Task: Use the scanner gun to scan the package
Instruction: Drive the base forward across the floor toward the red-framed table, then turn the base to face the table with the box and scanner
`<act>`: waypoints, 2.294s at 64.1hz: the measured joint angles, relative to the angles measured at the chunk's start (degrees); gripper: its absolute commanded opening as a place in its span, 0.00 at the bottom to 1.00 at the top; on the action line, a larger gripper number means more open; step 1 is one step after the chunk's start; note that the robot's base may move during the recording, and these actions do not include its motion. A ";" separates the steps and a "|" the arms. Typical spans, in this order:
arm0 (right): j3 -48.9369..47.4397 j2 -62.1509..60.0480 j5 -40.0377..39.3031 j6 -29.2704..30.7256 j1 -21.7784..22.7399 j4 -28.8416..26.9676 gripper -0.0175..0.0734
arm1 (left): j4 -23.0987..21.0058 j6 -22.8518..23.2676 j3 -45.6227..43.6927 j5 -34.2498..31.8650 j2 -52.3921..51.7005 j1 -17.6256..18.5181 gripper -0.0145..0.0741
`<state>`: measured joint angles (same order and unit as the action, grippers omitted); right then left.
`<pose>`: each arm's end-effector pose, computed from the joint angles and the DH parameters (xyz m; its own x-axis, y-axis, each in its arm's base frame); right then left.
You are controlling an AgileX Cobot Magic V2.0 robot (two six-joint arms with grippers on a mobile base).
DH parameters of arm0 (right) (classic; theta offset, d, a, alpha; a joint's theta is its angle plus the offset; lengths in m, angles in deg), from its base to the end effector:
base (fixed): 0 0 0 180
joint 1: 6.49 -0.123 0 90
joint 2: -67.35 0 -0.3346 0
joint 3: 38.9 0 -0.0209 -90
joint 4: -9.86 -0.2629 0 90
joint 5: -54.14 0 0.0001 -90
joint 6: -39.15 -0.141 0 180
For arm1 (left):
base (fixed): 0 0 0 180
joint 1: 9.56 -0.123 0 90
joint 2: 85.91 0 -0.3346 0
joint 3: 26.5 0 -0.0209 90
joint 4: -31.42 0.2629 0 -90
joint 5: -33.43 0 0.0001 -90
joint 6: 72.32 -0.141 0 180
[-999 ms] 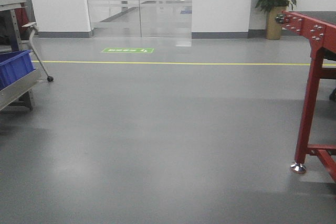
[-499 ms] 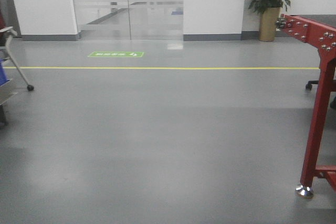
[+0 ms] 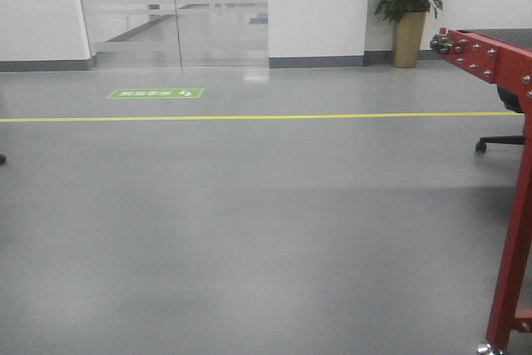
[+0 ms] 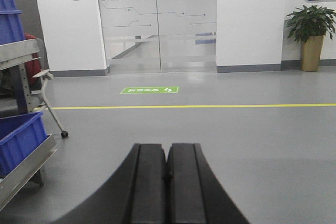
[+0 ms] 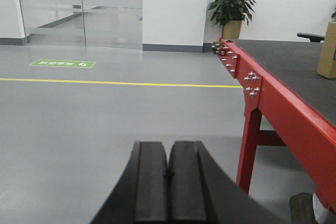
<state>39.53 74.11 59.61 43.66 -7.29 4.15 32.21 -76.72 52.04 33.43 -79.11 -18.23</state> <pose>0.0689 0.0023 0.2036 -0.0115 0.0203 -0.9997 -0.0232 0.9995 0.0206 0.0678 0.0103 0.2162 0.0663 0.1016 -0.9926 -0.1574 0.9834 0.0902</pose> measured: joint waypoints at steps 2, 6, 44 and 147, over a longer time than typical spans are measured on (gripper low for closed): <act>0.00 0.00 0.00 0.00 0.00 0.00 0.02 | 0.00 0.00 0.00 0.00 0.00 0.00 0.04; 0.00 0.00 0.00 0.00 0.00 0.00 0.02 | 0.00 0.00 0.00 0.00 0.00 0.00 0.04; 0.00 0.00 -0.11 0.00 0.00 0.00 0.02 | 0.00 0.00 0.00 0.00 0.00 0.00 0.04; 0.00 0.00 -0.11 0.00 0.00 0.00 0.02 | 0.00 0.00 0.00 0.00 0.00 0.00 0.04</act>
<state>39.53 74.11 59.50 43.66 -7.29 4.15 32.21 -76.72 52.04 33.43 -79.11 -18.23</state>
